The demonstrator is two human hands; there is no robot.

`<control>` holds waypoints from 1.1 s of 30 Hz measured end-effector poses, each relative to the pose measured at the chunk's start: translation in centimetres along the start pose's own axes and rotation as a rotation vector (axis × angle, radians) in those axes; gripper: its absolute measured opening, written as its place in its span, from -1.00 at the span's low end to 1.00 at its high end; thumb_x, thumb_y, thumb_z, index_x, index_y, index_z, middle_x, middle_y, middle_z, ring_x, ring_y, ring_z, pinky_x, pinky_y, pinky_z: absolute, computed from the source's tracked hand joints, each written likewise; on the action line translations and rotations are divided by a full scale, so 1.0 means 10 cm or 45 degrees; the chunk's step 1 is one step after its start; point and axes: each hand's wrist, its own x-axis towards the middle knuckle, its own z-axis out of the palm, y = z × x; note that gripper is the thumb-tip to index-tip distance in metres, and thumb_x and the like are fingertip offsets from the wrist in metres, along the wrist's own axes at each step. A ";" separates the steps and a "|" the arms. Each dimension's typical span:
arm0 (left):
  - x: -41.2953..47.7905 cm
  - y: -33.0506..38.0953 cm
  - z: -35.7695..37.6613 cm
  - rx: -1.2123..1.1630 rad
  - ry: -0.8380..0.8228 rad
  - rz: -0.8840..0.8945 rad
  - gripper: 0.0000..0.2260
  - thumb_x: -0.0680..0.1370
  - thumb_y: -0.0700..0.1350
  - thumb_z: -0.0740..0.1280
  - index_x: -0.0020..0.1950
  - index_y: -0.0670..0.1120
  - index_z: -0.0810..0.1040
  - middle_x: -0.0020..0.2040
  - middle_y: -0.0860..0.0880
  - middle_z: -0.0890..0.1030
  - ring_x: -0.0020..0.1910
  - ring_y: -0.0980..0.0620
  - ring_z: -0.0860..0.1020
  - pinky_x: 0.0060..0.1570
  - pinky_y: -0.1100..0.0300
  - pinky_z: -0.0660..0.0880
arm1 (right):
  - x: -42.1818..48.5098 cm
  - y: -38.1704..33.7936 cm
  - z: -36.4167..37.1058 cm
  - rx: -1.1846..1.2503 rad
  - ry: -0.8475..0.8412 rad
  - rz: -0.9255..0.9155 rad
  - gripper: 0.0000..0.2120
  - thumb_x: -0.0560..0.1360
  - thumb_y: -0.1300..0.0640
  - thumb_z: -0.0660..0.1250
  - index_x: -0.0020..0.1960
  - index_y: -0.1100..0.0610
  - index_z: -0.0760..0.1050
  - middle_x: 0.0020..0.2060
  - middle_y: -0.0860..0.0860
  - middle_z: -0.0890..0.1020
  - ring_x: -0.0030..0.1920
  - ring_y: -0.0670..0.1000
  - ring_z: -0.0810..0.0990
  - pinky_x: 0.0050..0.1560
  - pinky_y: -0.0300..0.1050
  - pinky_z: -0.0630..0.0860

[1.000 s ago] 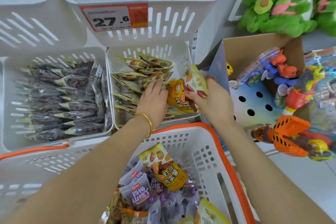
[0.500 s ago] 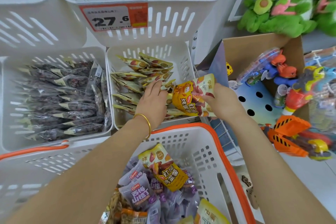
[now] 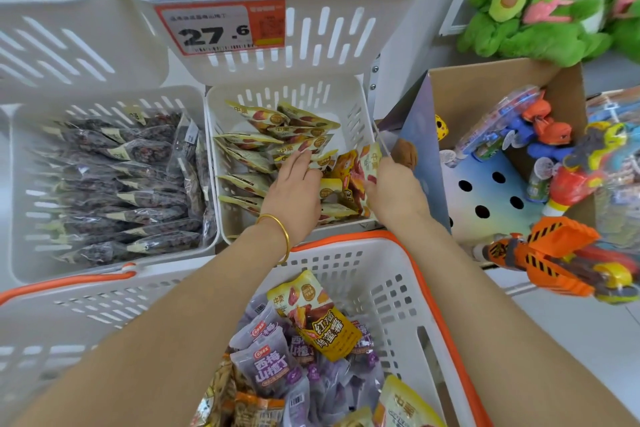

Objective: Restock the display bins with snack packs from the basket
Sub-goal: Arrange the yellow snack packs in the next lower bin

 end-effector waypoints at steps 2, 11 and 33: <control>0.00 -0.01 0.00 -0.023 0.016 0.009 -0.63 0.56 -0.24 0.19 0.37 -0.16 0.34 0.54 -0.12 0.02 0.53 -0.07 -0.11 0.48 0.03 0.06 | 0.03 -0.02 0.08 -0.078 -0.094 -0.007 -0.81 0.58 0.26 0.19 0.16 0.26 0.45 0.07 0.20 0.59 0.06 0.22 0.58 -0.14 -0.03 0.47; -0.01 -0.03 -0.03 -0.051 0.036 0.045 -0.63 0.56 -0.25 0.20 0.37 -0.17 0.34 0.54 -0.12 0.03 0.53 -0.06 -0.10 0.47 0.10 -0.02 | 0.08 -0.02 0.14 -0.184 0.135 -0.053 -0.87 0.56 0.12 0.26 0.07 0.14 0.47 -0.07 0.09 0.62 -0.06 0.16 0.62 -0.26 -0.09 0.36; -1.96 0.28 -0.31 -0.302 0.024 0.123 -0.72 0.54 -0.31 0.25 0.23 -0.15 0.51 0.43 -0.12 0.33 0.44 -0.11 0.19 0.39 0.18 0.06 | -1.94 0.21 -0.28 -0.286 -0.981 -0.191 -0.55 0.46 -0.07 0.40 0.12 0.28 0.54 0.05 0.14 0.62 -0.08 0.12 0.60 -0.22 -0.11 0.49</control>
